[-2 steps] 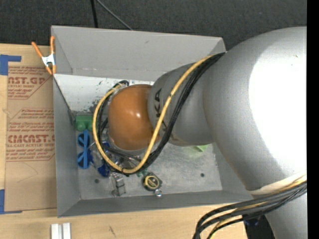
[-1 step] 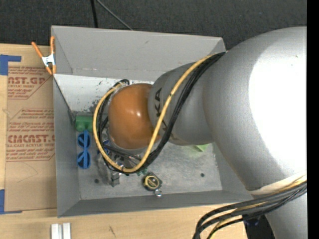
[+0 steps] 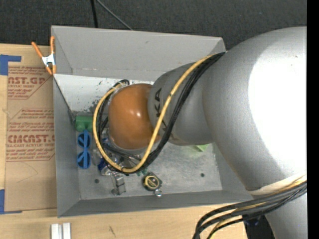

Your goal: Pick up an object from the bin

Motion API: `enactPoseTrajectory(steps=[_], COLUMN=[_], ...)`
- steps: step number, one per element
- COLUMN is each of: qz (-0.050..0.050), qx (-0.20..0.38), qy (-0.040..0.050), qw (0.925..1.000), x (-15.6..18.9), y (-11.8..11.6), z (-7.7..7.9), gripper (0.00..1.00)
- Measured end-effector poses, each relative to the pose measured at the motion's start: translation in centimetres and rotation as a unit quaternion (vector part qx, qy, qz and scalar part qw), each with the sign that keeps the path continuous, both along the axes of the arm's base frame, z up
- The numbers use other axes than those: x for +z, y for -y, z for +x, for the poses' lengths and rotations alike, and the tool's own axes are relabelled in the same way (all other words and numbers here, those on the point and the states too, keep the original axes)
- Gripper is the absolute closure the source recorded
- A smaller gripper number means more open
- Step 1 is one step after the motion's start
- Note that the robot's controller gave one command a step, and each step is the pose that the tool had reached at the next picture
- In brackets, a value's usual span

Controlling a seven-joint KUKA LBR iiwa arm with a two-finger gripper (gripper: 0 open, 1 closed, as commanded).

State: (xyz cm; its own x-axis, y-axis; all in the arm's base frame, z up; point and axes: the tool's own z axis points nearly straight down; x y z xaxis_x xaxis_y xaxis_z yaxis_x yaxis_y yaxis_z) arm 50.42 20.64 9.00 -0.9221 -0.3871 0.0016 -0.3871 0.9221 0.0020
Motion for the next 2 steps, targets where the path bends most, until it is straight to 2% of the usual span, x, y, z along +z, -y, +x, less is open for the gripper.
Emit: enactPoseTrajectory(steps=[1,2], qz=[-0.001,0.0], qx=[-0.162,-0.16], qy=[0.0017,0.0025], qw=[0.9868,0.9871], x=[-2.02,-1.86], y=[4.95,4.73], z=[2.83,2.85], gripper=[0.0,1.0])
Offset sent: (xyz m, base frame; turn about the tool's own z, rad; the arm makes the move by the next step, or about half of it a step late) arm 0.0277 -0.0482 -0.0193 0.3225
